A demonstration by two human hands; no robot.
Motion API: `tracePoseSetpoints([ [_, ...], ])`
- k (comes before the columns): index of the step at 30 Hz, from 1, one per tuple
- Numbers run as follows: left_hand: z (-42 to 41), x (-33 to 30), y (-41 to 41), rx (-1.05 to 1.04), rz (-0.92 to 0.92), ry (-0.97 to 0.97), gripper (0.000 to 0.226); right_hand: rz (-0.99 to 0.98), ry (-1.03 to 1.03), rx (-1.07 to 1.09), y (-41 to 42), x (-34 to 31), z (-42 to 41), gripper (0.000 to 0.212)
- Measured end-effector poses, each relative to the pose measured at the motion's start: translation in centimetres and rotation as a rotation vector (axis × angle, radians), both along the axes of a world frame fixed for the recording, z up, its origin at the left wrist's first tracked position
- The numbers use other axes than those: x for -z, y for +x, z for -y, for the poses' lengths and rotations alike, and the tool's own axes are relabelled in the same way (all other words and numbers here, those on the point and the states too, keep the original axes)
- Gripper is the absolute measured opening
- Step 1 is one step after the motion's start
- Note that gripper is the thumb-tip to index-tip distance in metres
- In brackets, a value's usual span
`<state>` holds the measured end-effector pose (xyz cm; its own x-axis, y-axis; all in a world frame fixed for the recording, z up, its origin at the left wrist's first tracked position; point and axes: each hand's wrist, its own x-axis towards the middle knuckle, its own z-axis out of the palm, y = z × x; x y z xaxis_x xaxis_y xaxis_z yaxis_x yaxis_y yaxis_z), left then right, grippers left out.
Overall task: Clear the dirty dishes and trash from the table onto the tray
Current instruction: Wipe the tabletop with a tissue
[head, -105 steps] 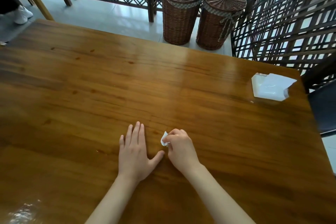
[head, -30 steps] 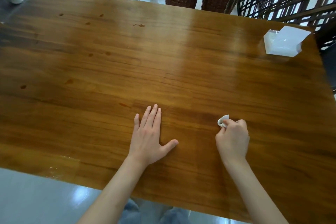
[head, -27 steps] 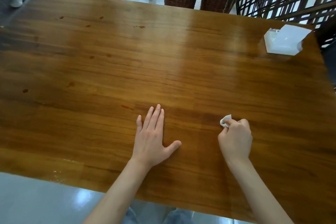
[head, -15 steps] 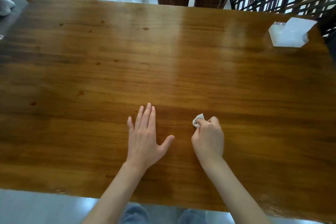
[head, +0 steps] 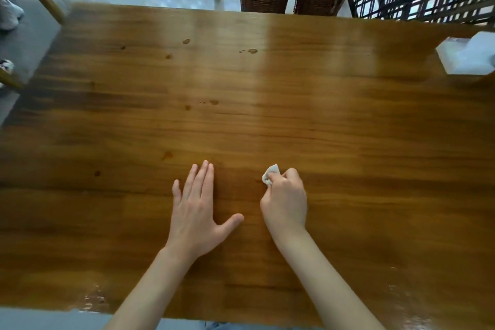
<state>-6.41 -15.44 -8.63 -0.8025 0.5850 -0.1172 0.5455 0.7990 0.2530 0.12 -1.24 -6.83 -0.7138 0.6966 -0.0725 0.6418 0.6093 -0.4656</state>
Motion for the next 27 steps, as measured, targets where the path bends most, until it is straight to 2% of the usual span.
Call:
tracePoseSetpoints([
  [8, 2.0, -0.2, -2.5, 0.025, 0.019, 0.073, 0.102, -0.008, 0.057, -0.057, -4.8, -0.2, 4.2, 0.025],
  [14, 3.7, 0.1, -3.1, 0.03, 0.05, 0.066, 0.104, 0.004, 0.064, -0.068, -4.9, -0.6, 4.3, 0.024],
  [21, 4.5, 0.1, -2.9, 0.043, 0.077, 0.094, 0.102, -0.042, 0.046, -0.226, -3.7, -0.5, 4.9, 0.018],
  [24, 4.8, 0.0, -2.9, 0.048, 0.08, 0.107, 0.102, -0.125, -0.002, -0.172, -3.1, -0.7, 4.7, 0.015],
  [27, 4.9, -0.2, -3.4, 0.047, 0.073, 0.109, 0.103, -0.189, 0.042, -0.023, -2.9, -0.8, 4.8, 0.007],
])
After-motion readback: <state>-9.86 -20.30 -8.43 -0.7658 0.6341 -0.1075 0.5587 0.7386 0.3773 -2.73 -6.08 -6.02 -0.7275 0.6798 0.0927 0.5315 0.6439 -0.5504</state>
